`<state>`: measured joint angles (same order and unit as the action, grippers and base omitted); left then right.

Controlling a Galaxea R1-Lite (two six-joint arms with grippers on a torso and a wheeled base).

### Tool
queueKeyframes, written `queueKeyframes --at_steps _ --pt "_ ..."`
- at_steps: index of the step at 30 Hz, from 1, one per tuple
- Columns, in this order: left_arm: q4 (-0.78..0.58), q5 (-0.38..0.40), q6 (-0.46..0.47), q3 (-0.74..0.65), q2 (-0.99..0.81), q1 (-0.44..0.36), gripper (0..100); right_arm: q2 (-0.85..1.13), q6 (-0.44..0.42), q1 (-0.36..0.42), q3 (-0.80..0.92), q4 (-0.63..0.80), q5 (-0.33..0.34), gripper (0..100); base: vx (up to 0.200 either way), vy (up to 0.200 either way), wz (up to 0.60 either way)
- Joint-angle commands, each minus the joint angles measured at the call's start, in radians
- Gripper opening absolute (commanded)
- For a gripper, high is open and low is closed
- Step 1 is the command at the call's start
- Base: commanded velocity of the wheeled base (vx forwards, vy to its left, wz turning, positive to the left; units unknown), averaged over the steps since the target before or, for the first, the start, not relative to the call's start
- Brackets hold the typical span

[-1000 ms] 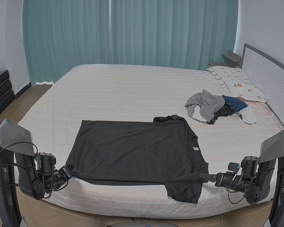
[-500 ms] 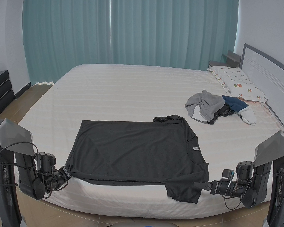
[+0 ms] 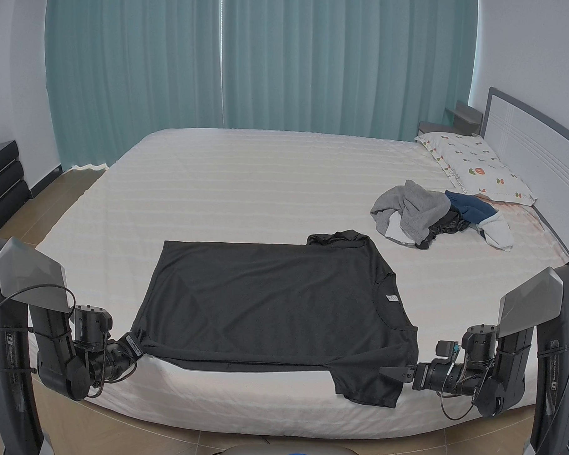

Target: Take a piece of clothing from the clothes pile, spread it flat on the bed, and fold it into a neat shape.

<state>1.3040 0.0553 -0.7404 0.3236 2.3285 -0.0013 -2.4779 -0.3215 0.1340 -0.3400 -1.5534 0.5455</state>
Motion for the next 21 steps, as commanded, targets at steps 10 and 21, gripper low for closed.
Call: queueKeyframes --at_steps 10,21 --pt "0.0 0.0 0.0 -0.001 0.002 0.001 0 0.02 0.001 -0.031 0.035 -0.016 0.002 0 0.0 0.0 0.0" --pt "0.001 -0.002 0.004 -0.014 -0.001 0.001 0 0.073 0.007 -0.063 0.141 -0.016 0.03 0 0.0 0.0 0.0"
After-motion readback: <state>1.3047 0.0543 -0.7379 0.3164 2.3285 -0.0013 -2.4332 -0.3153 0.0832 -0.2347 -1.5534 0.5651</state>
